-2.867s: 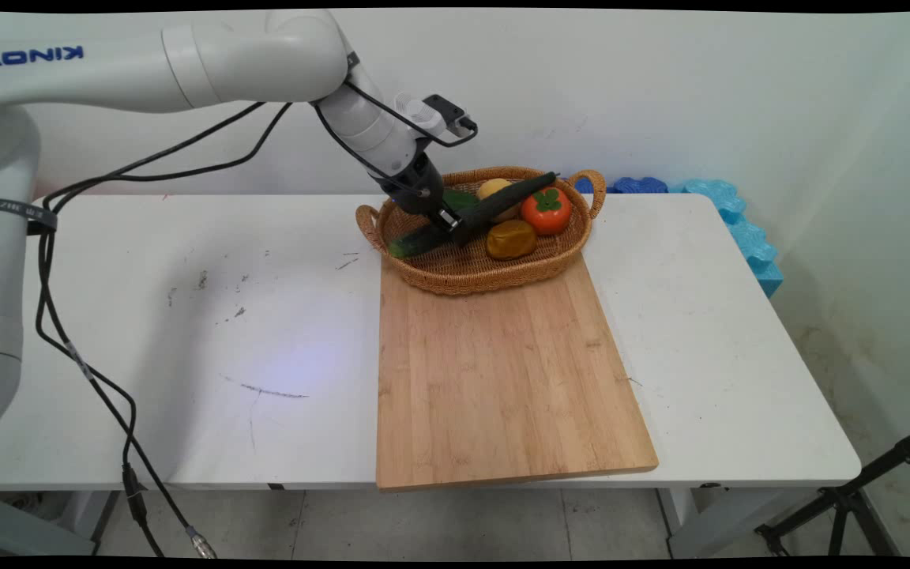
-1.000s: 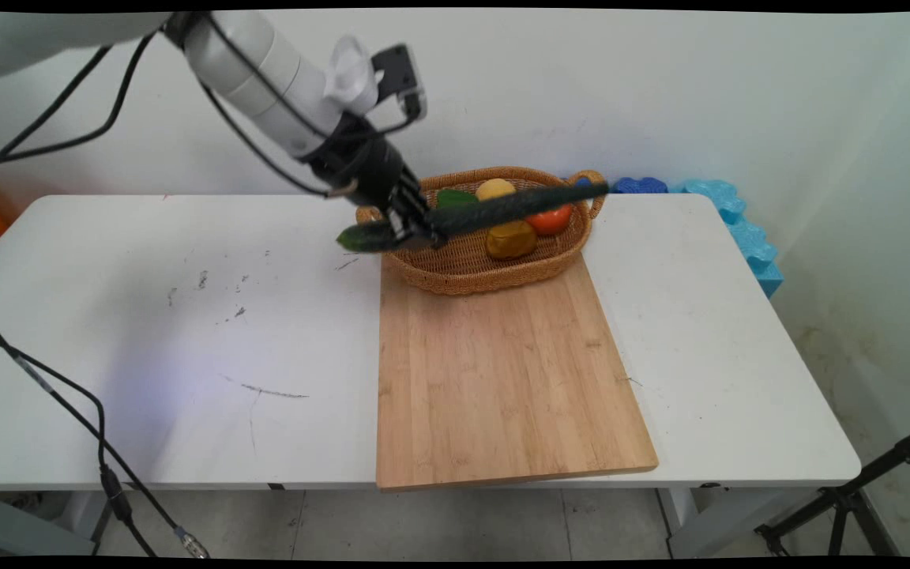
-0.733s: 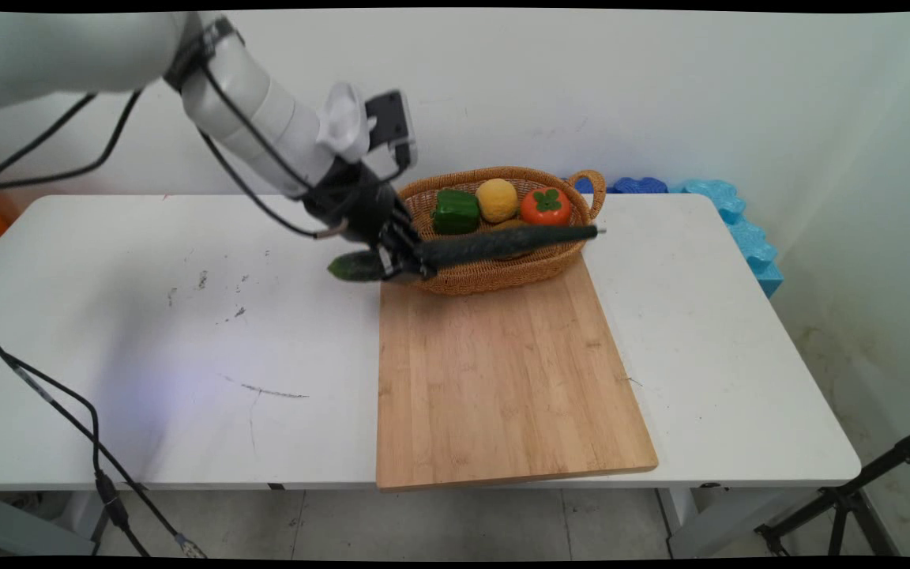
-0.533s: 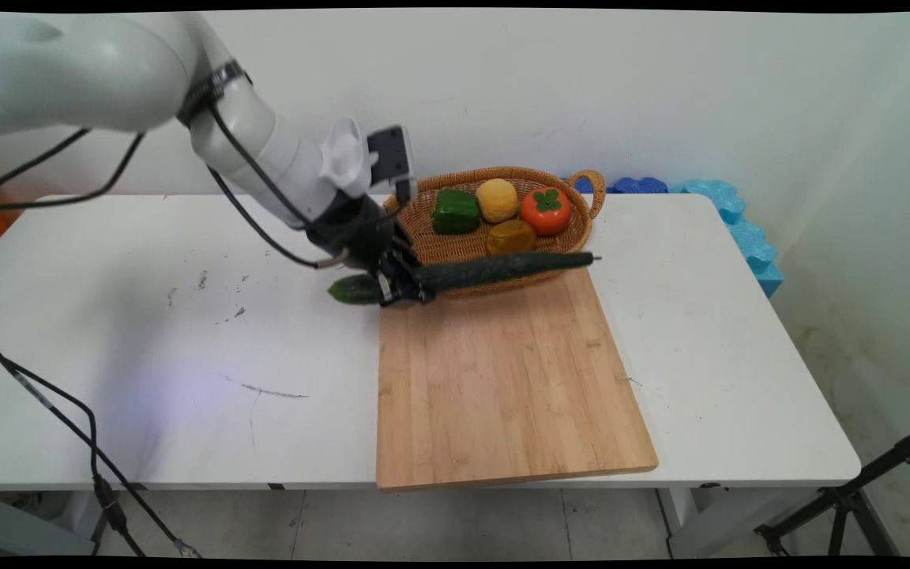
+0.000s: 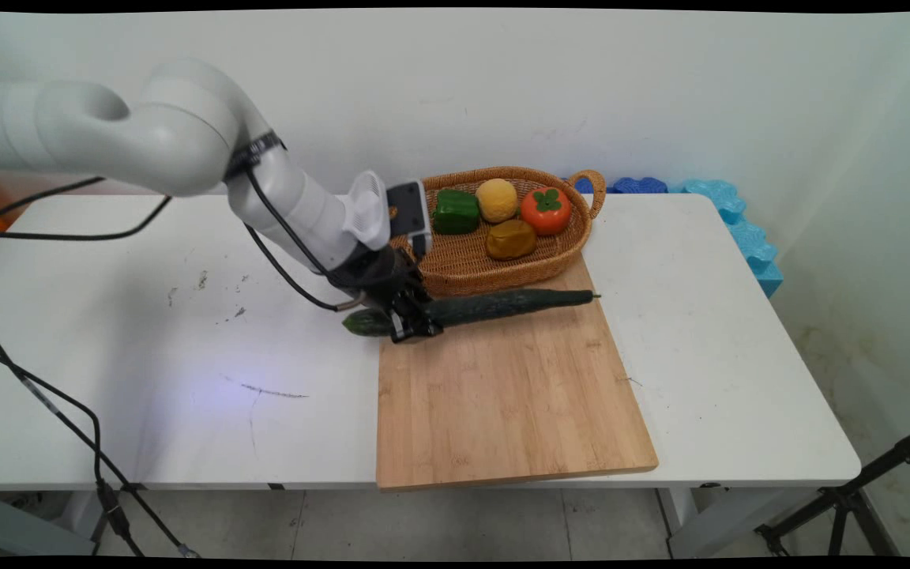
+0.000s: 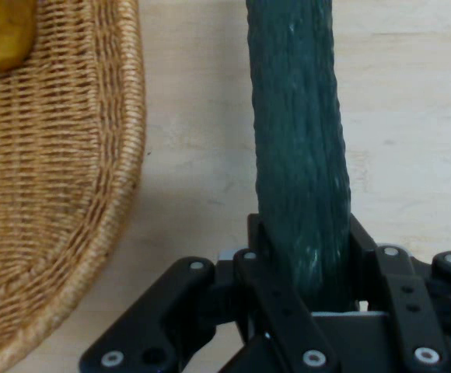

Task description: Place the picked object on the cutting board

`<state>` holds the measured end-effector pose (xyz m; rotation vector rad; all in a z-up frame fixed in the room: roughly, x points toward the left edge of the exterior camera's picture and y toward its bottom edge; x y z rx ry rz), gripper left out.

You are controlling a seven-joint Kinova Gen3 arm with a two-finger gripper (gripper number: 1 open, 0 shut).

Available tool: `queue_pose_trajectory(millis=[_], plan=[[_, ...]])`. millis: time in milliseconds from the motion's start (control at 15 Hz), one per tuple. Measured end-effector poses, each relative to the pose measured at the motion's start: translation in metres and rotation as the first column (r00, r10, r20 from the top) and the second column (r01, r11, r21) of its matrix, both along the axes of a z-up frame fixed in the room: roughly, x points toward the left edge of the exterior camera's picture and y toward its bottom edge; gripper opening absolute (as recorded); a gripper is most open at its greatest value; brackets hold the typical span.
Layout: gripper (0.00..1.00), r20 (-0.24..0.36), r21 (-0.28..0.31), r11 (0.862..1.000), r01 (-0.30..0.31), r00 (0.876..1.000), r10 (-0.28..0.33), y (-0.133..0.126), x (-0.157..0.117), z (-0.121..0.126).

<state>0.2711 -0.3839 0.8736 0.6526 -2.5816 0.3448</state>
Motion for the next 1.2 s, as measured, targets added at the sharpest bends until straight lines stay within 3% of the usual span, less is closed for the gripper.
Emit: queue_pose_trajectory(millis=[800, 867, 1200], plan=[[0.00, -0.013, 0.006, 1.000, 0.007, 1.000, -0.006, -0.015, -0.016, -0.052], [1.00, -0.017, 0.006, 1.000, 0.007, 1.000, -0.007, -0.016, -0.017, -0.054], [1.00, -0.048, 0.003, 1.000, 0.006, 0.999, -0.006, -0.020, -0.022, -0.053]])
